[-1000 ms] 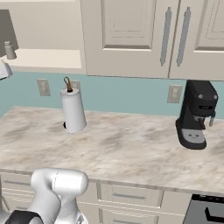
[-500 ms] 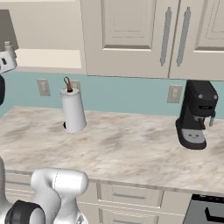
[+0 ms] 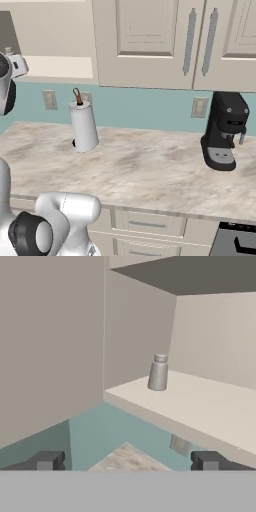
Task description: Collect the paprika, ketchup, and shaker from the cabinet and place them next to the stove.
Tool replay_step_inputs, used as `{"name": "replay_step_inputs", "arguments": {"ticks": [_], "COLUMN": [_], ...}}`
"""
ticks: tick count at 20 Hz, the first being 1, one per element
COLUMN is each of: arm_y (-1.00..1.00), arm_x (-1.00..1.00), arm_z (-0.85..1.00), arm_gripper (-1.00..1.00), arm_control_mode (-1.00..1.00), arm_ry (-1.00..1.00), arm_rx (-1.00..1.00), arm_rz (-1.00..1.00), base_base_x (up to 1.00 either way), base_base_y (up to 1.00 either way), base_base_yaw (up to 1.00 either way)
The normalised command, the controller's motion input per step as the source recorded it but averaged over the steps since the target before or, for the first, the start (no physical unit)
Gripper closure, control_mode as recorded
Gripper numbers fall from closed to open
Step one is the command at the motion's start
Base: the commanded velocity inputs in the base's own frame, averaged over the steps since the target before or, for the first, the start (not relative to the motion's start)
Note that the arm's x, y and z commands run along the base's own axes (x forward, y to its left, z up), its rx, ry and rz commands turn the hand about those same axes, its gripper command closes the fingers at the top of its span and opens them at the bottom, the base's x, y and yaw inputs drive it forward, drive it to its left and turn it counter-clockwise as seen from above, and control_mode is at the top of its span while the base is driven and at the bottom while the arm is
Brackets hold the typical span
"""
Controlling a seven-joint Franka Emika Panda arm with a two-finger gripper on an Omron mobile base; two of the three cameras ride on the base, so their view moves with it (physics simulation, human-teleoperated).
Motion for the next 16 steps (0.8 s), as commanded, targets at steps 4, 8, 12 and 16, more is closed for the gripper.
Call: {"name": "replay_step_inputs", "arguments": {"ticks": [4,8,12,16], "arm_y": [0.0,-0.03,0.06,0.12], "arm_x": [0.24,0.33,0.51,0.51], "arm_z": [-0.01,-0.01,0.0,0.03], "arm_gripper": [-1.0,-1.0,-1.0,-1.0], "arm_control_mode": [-1.0,-1.0,-1.0,-1.0], "arm_ry": [0.02,0.05,0.01,0.0], "arm_rx": [0.0,0.0,0.0,0.0], "arm_rz": [0.0,0.0,0.0,0.0], "base_base_x": [0.0,0.0,0.0,0.0], "base_base_y": [0.0,0.0,0.0,0.0], "base_base_yaw": [0.0,0.0,0.0,0.0]}}
